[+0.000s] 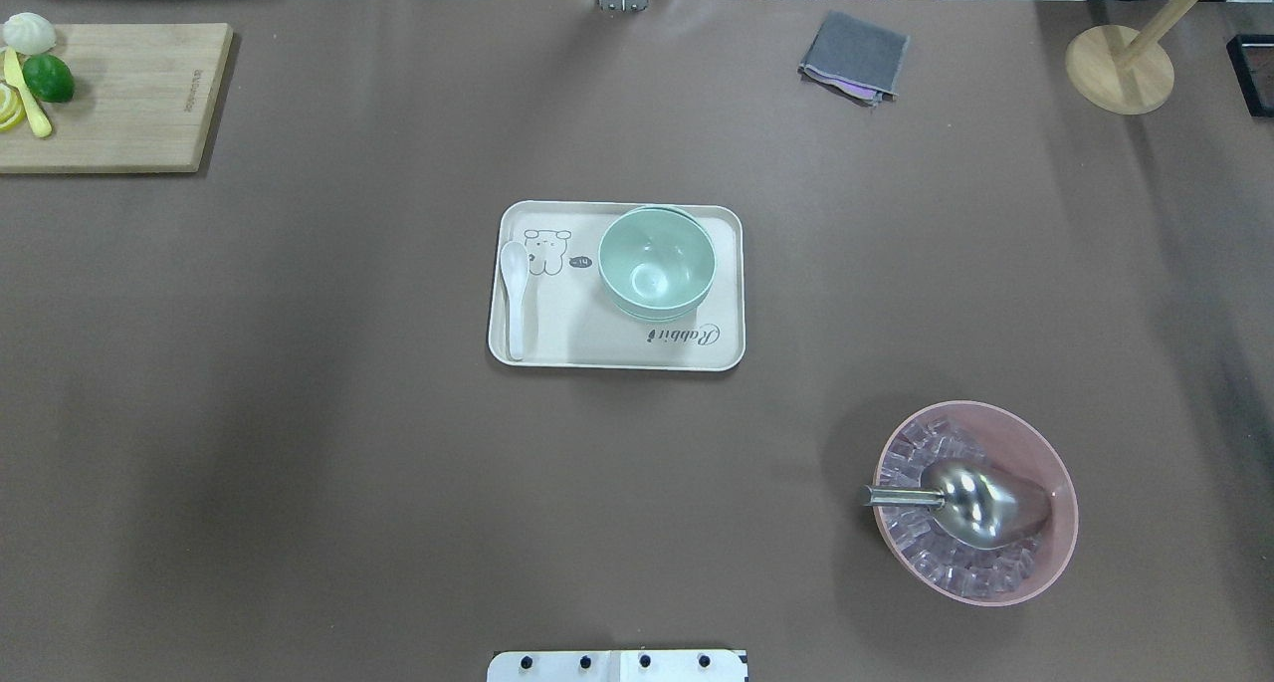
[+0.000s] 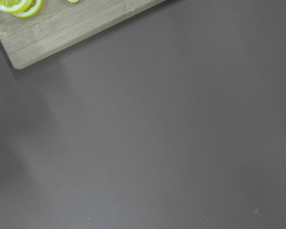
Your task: Stack green bowls together
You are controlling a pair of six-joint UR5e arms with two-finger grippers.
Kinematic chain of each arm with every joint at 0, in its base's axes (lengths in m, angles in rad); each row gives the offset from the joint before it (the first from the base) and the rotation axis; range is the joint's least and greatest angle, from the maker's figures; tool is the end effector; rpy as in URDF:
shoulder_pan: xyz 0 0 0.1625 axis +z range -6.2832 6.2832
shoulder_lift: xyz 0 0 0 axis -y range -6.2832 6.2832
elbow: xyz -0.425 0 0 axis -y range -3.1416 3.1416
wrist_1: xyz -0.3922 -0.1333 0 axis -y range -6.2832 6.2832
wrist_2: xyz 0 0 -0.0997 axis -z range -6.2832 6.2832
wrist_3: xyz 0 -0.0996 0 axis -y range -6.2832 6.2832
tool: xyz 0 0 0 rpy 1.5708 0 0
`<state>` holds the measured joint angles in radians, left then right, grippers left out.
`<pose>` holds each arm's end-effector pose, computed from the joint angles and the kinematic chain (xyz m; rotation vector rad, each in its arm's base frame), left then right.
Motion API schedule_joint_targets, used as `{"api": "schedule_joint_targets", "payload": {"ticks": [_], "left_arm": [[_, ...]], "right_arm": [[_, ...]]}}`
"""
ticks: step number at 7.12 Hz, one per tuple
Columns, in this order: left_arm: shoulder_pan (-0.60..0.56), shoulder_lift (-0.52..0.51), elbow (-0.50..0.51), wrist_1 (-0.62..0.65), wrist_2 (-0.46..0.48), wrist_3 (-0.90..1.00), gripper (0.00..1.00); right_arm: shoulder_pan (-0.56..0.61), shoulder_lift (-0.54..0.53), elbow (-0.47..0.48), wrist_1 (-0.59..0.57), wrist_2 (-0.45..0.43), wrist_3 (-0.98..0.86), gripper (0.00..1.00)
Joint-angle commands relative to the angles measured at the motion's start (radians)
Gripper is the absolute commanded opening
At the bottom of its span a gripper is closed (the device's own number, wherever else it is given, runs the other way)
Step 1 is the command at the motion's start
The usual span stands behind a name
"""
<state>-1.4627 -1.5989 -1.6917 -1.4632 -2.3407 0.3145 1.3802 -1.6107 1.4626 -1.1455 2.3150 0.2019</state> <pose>-0.0094 -0.5063 0.5964 0.1194 0.7675 0.4173 -0.0276 -0.4906 0.6882 0.1150 -0.7766 -0.0924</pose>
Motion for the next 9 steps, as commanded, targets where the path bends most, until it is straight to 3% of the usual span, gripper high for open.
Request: {"api": "schedule_joint_targets", "payload": {"ticks": [1, 9], "left_arm": [[0.002, 0.011, 0.001, -0.011, -0.002, 0.0, 0.98], [0.004, 0.001, 0.015, -0.011, -0.003, -0.052, 0.98]], "right_arm": [[0.01, -0.011, 0.005, 0.004, 0.029, -0.01, 1.0], [0.045, 0.067, 0.025, -0.037, -0.006, -0.073, 1.0]]}}
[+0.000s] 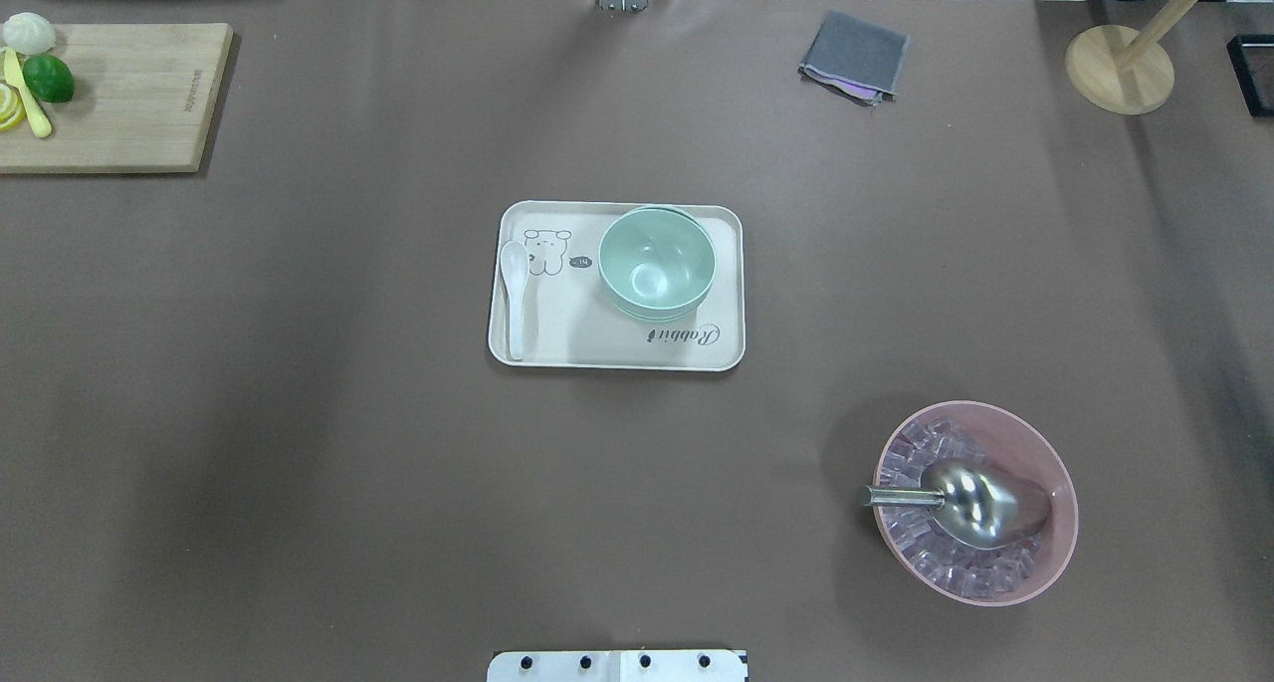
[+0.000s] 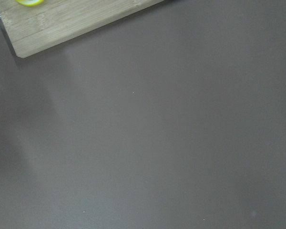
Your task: Stack green bowls together
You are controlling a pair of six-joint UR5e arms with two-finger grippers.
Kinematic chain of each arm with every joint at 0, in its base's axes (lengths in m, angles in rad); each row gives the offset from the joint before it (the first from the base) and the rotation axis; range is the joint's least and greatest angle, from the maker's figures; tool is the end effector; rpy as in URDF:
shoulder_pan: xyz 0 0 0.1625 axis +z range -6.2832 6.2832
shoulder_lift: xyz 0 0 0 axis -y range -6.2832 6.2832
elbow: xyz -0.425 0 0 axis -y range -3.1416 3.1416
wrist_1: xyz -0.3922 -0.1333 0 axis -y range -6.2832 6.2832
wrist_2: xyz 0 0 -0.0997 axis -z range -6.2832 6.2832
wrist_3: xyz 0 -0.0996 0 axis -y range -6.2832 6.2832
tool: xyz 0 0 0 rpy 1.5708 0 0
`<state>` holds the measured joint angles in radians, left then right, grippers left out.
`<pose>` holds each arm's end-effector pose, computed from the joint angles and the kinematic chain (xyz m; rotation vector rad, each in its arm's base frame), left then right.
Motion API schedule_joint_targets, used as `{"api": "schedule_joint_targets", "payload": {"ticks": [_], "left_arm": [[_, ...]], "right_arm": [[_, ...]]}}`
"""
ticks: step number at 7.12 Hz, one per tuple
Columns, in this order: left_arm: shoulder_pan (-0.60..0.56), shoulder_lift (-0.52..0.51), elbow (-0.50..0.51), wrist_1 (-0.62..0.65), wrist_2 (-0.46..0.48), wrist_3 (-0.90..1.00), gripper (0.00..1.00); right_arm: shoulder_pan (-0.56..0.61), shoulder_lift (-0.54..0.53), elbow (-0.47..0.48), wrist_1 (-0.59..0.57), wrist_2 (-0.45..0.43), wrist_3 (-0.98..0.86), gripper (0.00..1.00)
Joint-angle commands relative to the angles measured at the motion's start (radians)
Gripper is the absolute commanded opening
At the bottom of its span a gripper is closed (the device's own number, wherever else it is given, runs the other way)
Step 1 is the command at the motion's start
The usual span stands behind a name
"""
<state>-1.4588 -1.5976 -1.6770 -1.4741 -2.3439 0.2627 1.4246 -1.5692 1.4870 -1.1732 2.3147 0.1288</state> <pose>-0.0072 -0.5063 0.6030 0.0931 0.7729 0.3698 -0.0090 -0.5132 0.6584 0.1968 -0.7720 -0.1338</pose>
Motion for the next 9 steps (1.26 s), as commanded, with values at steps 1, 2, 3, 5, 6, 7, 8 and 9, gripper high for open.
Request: {"api": "schedule_joint_targets", "payload": {"ticks": [1, 2, 3, 5, 6, 7, 8, 9], "left_arm": [[0.0, -0.002, 0.0, 0.0, -0.002, 0.0, 0.98], [0.002, -0.004, 0.002, 0.0, 0.0, -0.002, 0.98], [0.0, -0.004, 0.0, 0.0, 0.0, -0.003, 0.98], [0.002, -0.004, -0.009, -0.017, -0.002, -0.005, 0.98], [0.002, -0.005, -0.01, -0.023, -0.002, -0.005, 0.98], [0.002, -0.005, -0.012, -0.023, -0.002, -0.005, 0.98], [0.002, -0.005, -0.012, -0.023, -0.003, -0.005, 0.98], [0.002, -0.005, -0.012, -0.031, -0.002, -0.005, 0.98]], "right_arm": [[0.022, 0.055, 0.015, -0.063, -0.003, 0.0, 1.0], [0.023, 0.057, 0.039, -0.116, -0.006, -0.003, 1.0], [0.023, 0.055, 0.041, -0.12, -0.005, -0.003, 1.0], [0.023, 0.048, 0.041, -0.12, -0.003, -0.003, 1.0], [0.023, 0.048, 0.047, -0.12, -0.003, -0.003, 1.0], [0.023, 0.048, 0.047, -0.12, -0.001, -0.003, 1.0], [0.023, 0.048, 0.047, -0.12, -0.003, -0.003, 1.0], [0.023, 0.048, 0.049, -0.12, -0.001, -0.003, 1.0]]}}
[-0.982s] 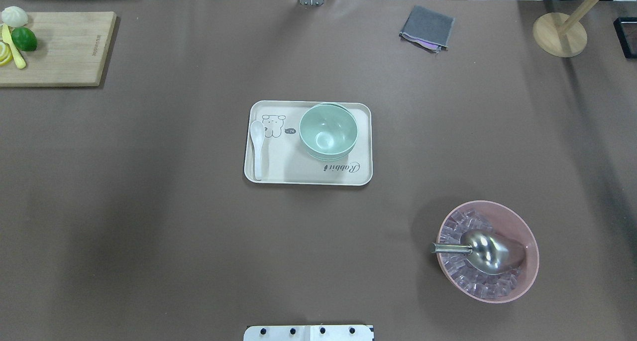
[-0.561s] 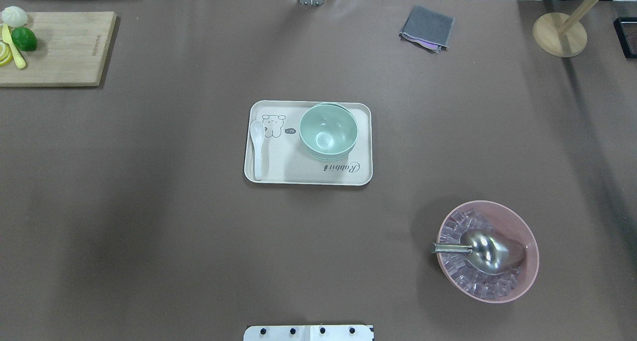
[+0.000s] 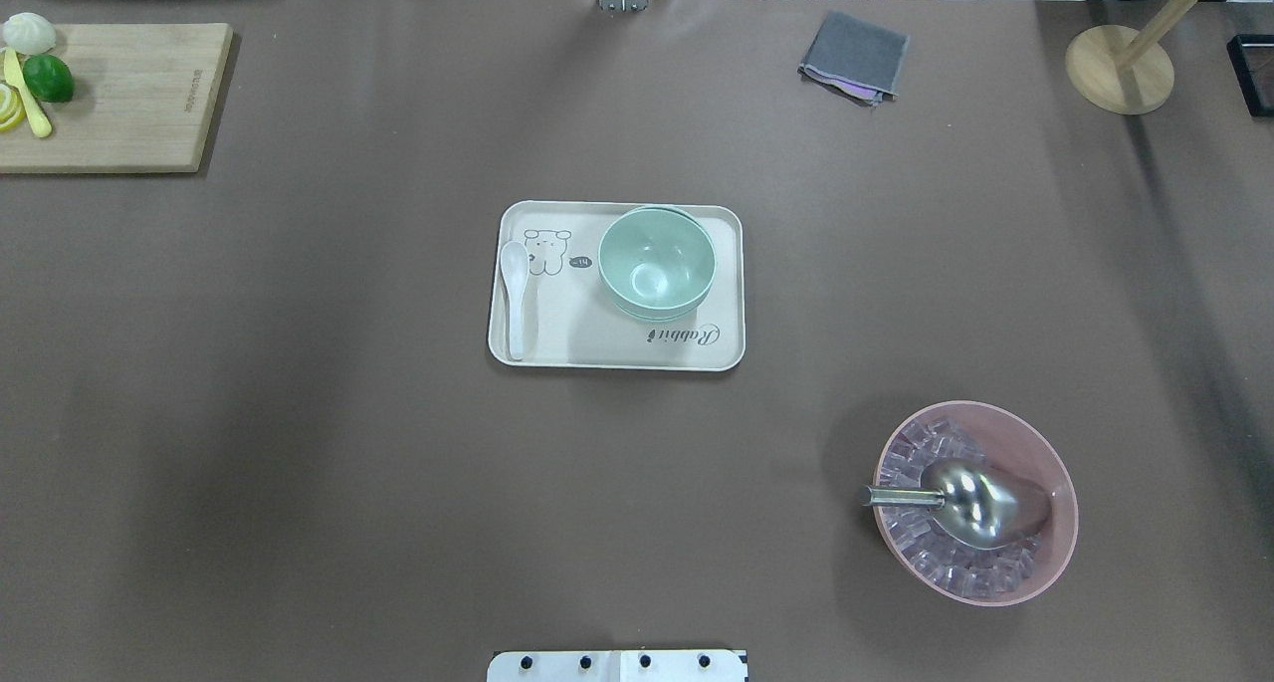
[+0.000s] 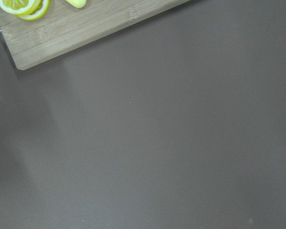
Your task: Stack green bowls together
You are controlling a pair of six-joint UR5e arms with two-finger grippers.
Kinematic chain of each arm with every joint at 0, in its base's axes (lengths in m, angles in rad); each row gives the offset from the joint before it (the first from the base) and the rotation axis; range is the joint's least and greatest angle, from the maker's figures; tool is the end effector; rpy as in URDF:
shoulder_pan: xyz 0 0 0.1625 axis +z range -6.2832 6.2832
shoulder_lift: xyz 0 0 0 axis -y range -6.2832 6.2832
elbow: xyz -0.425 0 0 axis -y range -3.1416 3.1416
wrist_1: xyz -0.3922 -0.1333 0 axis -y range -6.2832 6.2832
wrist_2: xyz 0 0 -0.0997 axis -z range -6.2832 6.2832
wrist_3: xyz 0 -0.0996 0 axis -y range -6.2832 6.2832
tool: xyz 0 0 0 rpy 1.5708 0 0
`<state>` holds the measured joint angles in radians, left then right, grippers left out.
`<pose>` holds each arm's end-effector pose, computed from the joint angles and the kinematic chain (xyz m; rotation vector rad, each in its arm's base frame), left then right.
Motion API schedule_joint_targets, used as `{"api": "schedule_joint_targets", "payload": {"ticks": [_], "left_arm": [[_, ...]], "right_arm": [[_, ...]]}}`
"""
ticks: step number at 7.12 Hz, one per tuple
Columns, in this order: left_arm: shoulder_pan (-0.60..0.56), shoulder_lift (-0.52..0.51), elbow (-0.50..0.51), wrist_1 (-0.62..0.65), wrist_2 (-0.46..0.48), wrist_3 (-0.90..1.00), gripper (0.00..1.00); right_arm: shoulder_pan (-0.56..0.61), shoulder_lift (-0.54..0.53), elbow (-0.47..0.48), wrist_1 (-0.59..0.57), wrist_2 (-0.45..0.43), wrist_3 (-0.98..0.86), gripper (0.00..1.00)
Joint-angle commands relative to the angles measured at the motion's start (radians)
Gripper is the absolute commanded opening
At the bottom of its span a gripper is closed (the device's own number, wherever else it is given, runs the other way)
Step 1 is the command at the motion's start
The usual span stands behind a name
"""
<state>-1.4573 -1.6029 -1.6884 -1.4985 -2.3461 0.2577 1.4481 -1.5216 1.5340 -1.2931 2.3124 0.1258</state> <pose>-0.0058 -0.5103 0.5920 0.1300 0.7726 0.3822 0.0007 -0.5337 0.6240 0.1833 -0.7649 -0.1046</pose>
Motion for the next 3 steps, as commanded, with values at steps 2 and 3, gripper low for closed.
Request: {"api": "schedule_joint_targets", "payload": {"ticks": [2, 3], "left_arm": [[0.0, 0.001, -0.004, -0.012, -0.001, 0.001, 0.98], [0.0, 0.0, -0.004, -0.012, -0.001, 0.002, 0.98]], "right_arm": [[0.0, -0.002, 0.0, 0.0, 0.001, 0.0, 1.0], [0.0, 0.0, 0.001, 0.0, 0.001, 0.0, 1.0]]}}
